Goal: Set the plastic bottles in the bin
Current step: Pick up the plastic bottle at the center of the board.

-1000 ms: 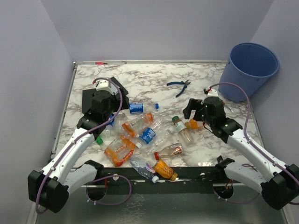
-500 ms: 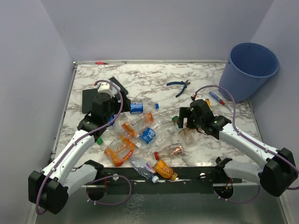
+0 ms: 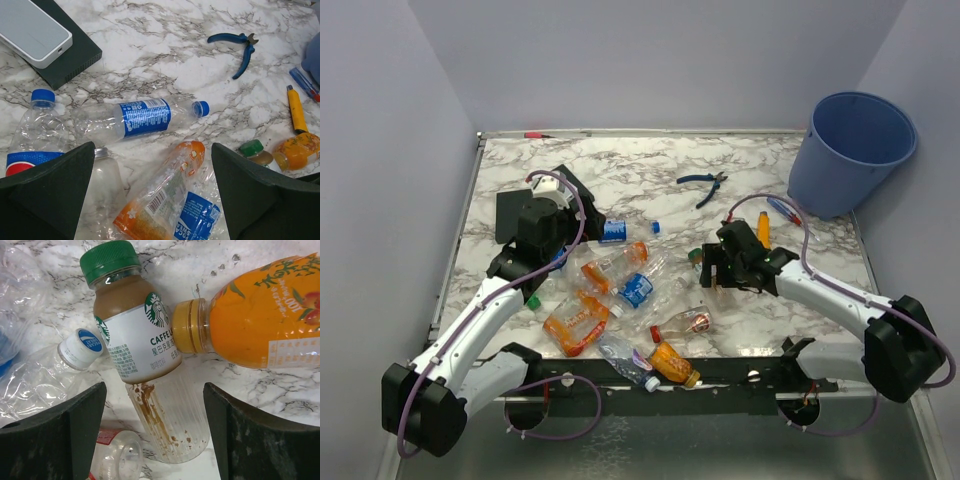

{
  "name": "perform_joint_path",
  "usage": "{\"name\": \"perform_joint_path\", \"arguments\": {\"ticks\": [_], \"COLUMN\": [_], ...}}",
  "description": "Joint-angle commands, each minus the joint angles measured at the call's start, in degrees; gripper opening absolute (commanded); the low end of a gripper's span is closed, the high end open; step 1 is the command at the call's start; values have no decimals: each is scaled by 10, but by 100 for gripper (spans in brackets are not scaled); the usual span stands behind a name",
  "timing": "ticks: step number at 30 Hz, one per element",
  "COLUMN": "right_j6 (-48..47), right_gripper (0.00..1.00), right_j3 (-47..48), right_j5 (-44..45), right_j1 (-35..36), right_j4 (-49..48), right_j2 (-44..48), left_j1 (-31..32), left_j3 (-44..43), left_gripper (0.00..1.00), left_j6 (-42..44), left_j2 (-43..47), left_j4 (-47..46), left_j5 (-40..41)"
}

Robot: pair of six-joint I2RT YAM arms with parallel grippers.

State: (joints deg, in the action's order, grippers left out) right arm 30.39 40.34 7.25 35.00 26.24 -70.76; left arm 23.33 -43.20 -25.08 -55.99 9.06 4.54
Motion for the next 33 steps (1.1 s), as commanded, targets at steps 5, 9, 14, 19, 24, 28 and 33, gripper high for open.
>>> {"name": "perform_joint_path", "arguments": {"ticks": [5,9,14,19,24,28,33], "right_j6": [-6,-6,-9,13,30,22,76], "right_gripper": [72,64,60,53,52,52,52], "right_j3": [-16,-20,-21,-23,-24,-39,-84], "right_j5": [-30,-38,-42,-48,-63,-112,-128], "right_j1": [5,6,6,7,8,7,7], "right_j4": [-20,-33,-44,-61,-114,-219,-390], "right_j2": [-36,-48,-65,-43,86,186,258], "left_j1": [-1,-1,-1,-1,0,0,1], "left_j3": [9,10,13,16,28,56,80], "left_gripper": [99,99,99,99,99,99,99], "left_j6": [-7,-9,-10,-13,-37,-95,-193], "left_j2": [-4,-7,-7,-7,1,19,-8], "left_j4": [-16,-17,-19,-24,-60,-171,-380], "left_j5": [-25,-30,-31,-34,-58,-161,-344]}}
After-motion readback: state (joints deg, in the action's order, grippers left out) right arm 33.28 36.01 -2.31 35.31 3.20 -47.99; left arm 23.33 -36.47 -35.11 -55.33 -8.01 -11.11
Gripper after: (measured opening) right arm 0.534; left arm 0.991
